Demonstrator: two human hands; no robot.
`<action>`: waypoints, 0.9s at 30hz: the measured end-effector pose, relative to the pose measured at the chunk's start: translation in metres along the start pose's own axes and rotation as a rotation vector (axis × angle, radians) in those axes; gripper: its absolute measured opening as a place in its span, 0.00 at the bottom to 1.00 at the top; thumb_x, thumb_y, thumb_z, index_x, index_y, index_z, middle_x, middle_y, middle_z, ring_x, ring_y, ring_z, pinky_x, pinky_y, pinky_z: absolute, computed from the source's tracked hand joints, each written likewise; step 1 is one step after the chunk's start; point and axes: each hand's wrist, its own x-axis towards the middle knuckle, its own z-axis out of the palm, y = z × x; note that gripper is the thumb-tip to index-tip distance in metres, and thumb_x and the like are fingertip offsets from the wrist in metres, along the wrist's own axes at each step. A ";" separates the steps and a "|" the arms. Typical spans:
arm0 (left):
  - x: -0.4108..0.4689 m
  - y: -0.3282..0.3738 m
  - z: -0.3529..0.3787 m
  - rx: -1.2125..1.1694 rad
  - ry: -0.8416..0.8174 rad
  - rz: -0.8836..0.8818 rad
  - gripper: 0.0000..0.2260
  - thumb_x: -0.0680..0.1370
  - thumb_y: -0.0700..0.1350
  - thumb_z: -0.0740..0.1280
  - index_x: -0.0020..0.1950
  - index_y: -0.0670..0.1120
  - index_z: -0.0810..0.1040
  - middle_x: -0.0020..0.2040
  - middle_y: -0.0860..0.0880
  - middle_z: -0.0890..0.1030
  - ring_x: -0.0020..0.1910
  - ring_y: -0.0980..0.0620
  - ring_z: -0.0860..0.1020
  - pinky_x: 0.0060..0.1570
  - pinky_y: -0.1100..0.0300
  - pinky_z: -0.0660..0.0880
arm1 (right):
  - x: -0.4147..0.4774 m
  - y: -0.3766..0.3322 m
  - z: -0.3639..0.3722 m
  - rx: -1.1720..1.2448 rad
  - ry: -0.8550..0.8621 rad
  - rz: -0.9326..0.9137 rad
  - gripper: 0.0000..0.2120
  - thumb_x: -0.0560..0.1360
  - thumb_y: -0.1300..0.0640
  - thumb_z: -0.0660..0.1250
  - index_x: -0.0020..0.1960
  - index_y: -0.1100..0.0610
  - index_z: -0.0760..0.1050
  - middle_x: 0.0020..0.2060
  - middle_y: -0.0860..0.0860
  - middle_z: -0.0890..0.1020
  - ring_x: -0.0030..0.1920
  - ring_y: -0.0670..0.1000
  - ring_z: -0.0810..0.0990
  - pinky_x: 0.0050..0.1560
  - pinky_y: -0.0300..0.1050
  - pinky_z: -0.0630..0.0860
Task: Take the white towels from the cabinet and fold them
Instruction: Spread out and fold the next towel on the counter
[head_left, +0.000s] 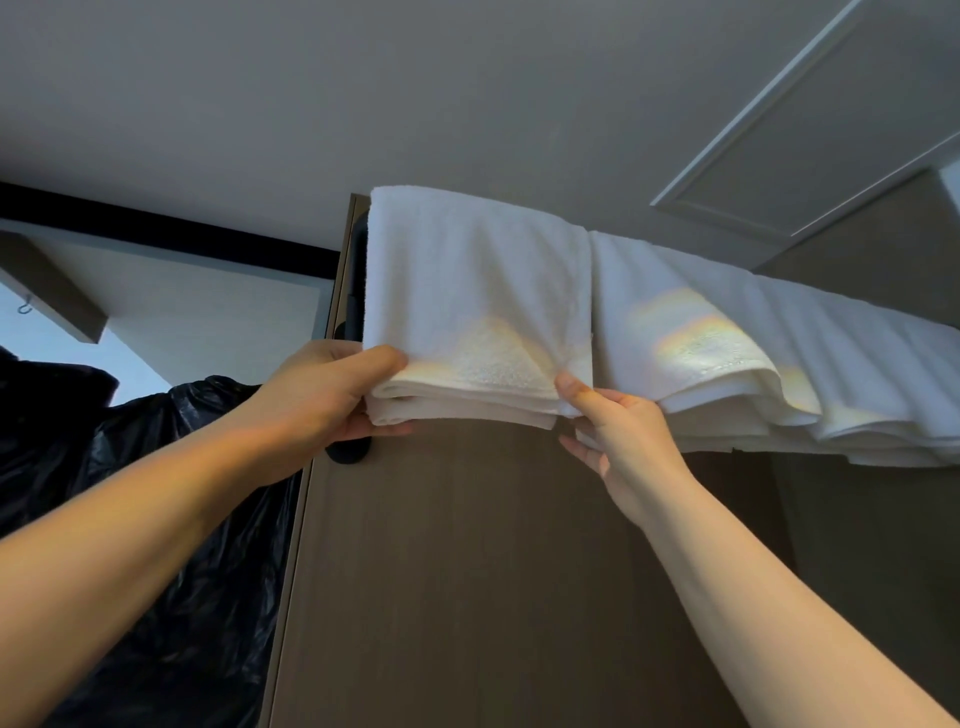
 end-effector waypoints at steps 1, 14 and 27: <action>-0.001 -0.001 0.000 0.005 0.015 0.006 0.12 0.78 0.43 0.65 0.49 0.34 0.81 0.45 0.41 0.85 0.46 0.46 0.84 0.40 0.57 0.81 | 0.000 0.002 0.002 0.036 -0.010 0.017 0.10 0.74 0.53 0.72 0.47 0.60 0.79 0.54 0.54 0.81 0.59 0.51 0.78 0.61 0.50 0.77; -0.008 -0.009 -0.002 -0.083 0.156 -0.034 0.18 0.72 0.45 0.73 0.50 0.30 0.79 0.50 0.37 0.84 0.47 0.45 0.84 0.41 0.58 0.82 | -0.008 0.000 -0.004 0.244 -0.126 0.089 0.09 0.75 0.54 0.71 0.53 0.55 0.81 0.48 0.50 0.87 0.49 0.48 0.85 0.52 0.44 0.77; -0.006 -0.012 -0.005 0.005 0.218 0.011 0.15 0.73 0.46 0.74 0.46 0.33 0.82 0.45 0.40 0.85 0.42 0.47 0.85 0.37 0.62 0.81 | -0.005 -0.006 0.016 0.244 -0.253 -0.007 0.13 0.78 0.54 0.66 0.59 0.57 0.81 0.56 0.54 0.84 0.58 0.51 0.81 0.62 0.48 0.74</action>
